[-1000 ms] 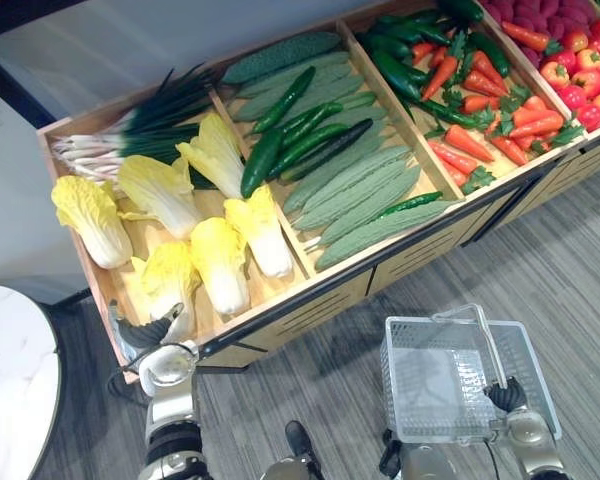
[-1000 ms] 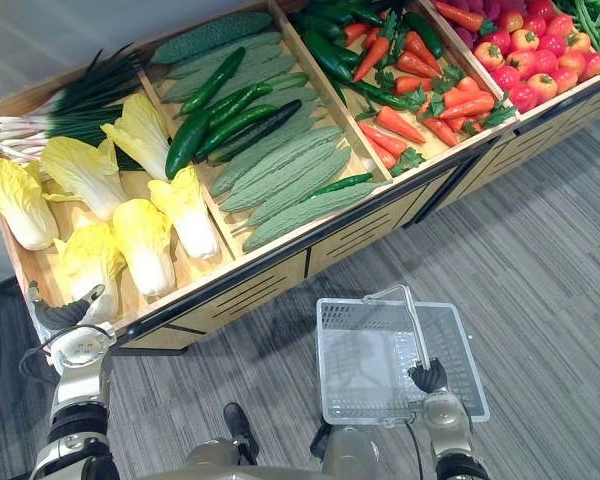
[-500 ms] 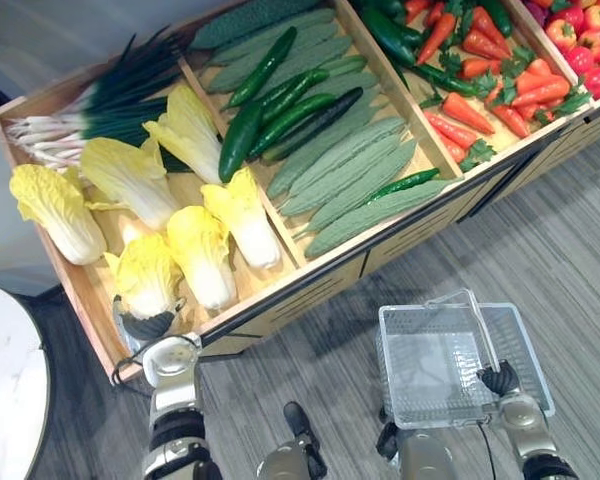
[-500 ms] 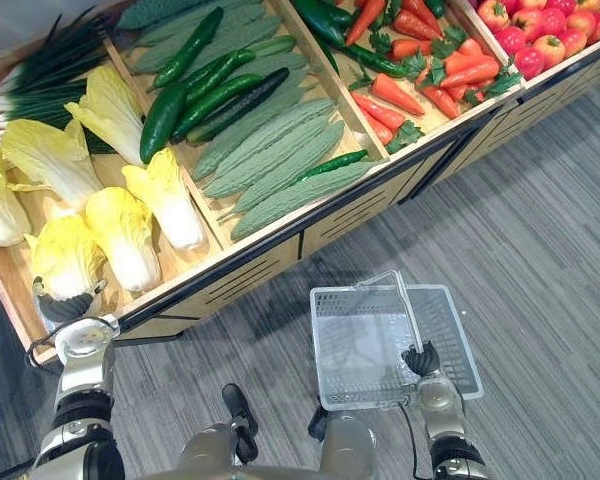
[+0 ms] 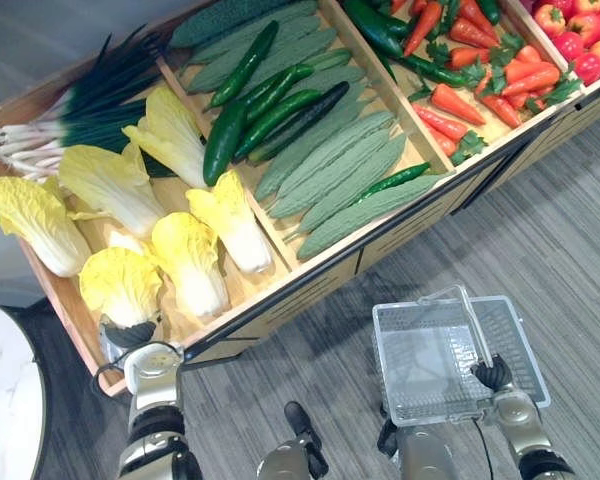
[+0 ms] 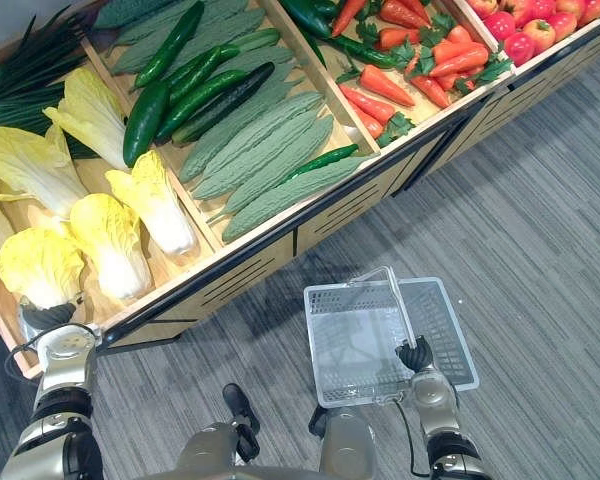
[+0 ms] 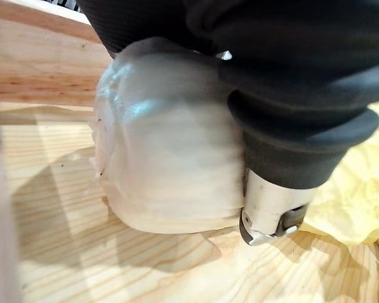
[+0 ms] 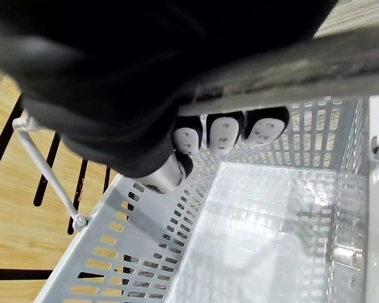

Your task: Pick vegetable in the basket

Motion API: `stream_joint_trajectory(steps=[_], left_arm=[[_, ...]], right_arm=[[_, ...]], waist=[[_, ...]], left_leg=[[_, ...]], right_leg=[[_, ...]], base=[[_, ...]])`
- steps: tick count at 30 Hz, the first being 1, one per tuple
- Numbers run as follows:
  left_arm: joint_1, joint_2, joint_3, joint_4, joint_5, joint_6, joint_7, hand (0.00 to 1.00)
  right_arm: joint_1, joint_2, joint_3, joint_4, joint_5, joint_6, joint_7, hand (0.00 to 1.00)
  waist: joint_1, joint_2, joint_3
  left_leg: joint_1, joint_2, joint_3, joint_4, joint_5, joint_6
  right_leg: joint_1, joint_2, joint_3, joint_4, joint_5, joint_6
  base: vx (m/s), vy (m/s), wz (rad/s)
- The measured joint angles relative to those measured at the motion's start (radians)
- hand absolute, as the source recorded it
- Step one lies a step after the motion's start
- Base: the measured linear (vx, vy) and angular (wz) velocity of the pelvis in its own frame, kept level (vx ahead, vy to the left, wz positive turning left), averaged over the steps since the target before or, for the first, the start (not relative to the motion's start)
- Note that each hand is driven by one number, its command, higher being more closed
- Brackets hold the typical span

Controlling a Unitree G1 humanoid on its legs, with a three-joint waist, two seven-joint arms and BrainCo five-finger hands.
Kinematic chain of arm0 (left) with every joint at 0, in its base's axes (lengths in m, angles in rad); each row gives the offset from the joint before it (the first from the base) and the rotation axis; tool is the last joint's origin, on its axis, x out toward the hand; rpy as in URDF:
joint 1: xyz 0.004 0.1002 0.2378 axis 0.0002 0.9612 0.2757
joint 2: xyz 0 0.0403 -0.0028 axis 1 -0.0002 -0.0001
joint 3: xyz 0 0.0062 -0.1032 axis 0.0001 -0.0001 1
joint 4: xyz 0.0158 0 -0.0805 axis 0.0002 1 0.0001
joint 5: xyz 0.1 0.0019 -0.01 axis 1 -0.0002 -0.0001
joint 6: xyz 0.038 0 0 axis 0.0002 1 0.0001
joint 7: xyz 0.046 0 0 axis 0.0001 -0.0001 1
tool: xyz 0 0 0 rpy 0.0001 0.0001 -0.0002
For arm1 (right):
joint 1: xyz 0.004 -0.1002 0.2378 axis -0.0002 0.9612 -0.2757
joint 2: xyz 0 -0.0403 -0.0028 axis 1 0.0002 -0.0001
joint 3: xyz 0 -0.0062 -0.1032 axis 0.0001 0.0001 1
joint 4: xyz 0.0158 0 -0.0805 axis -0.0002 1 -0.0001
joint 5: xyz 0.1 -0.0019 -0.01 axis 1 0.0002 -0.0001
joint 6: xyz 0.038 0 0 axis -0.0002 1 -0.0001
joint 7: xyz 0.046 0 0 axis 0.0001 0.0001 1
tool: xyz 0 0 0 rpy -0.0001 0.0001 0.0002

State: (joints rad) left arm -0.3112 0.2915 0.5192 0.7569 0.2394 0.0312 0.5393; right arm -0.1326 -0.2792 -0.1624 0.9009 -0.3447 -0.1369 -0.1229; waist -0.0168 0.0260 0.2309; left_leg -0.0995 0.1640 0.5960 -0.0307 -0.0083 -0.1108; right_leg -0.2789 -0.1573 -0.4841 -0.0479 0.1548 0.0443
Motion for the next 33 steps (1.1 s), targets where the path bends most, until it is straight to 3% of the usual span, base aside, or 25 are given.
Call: stream_joint_trajectory(steps=[9, 14, 19, 23, 29, 33], left_arm=[[-0.024, 0.02, -0.002, 0.076, -0.009, -0.008, -0.019, 1.0], [-0.038, -0.014, -0.001, 0.054, -0.112, -0.006, -0.034, 1.0], [0.011, -0.152, 0.001, -0.269, -0.138, -0.007, 0.052, 1.0], [0.027, -0.233, 0.013, -0.507, -0.102, -0.022, 0.135, 1.0], [0.032, -0.31, 0.028, -0.697, -0.066, -0.034, 0.207, 1.0], [0.033, -0.327, 0.016, -0.79, -0.057, -0.044, 0.243, 1.0]], right_arm=[[-0.002, -0.021, 0.015, 0.018, 0.0, -0.001, 0.0, 1.0], [0.011, -0.021, 0.019, 0.018, 0.0, -0.001, 0.0, 1.0], [0.041, -0.015, 0.01, 0.018, -0.002, 0.0, -0.007, 1.0], [0.067, -0.011, -0.017, 0.024, -0.011, 0.0, -0.024, 1.0], [0.099, -0.01, -0.034, 0.062, -0.012, 0.001, -0.028, 1.0], [0.116, -0.008, -0.037, 0.063, -0.012, 0.001, -0.028, 1.0]], waist=[[-0.002, -0.001, 0.0], [-0.004, 0.0, -0.001], [0.004, -0.008, -0.009], [0.019, 0.006, -0.028], [0.019, 0.027, -0.08], [0.02, 0.023, -0.113]], left_leg=[[0.035, -0.005, -0.003, -0.001, -0.001, -0.001], [0.058, -0.009, -0.042, 0.0, -0.001, -0.001], [0.069, -0.011, -0.107, 0.001, 0.0, 0.001], [0.073, -0.014, -0.142, 0.003, 0.005, 0.007], [0.085, -0.021, -0.17, -0.003, 0.012, 0.017], [0.085, -0.022, -0.172, -0.004, 0.015, 0.021]], right_leg=[[0.039, -0.008, -0.003, -0.004, 0.003, 0.004], [0.088, -0.02, -0.038, -0.012, 0.003, 0.005], [0.139, -0.022, -0.086, -0.019, 0.003, 0.006], [0.167, -0.027, -0.113, -0.02, 0.003, 0.006], [0.197, -0.035, -0.133, -0.021, 0.003, 0.007], [0.198, -0.036, -0.132, -0.022, 0.006, 0.011]], base=[[0.0, 0.006, 0.01], [-0.02, 0.025, 0.2], [-0.02, 0.011, 0.34], [-0.02, 0.008, 0.22], [-0.03, 0.006, 0.15], [-0.02, -0.004, 0.03]])
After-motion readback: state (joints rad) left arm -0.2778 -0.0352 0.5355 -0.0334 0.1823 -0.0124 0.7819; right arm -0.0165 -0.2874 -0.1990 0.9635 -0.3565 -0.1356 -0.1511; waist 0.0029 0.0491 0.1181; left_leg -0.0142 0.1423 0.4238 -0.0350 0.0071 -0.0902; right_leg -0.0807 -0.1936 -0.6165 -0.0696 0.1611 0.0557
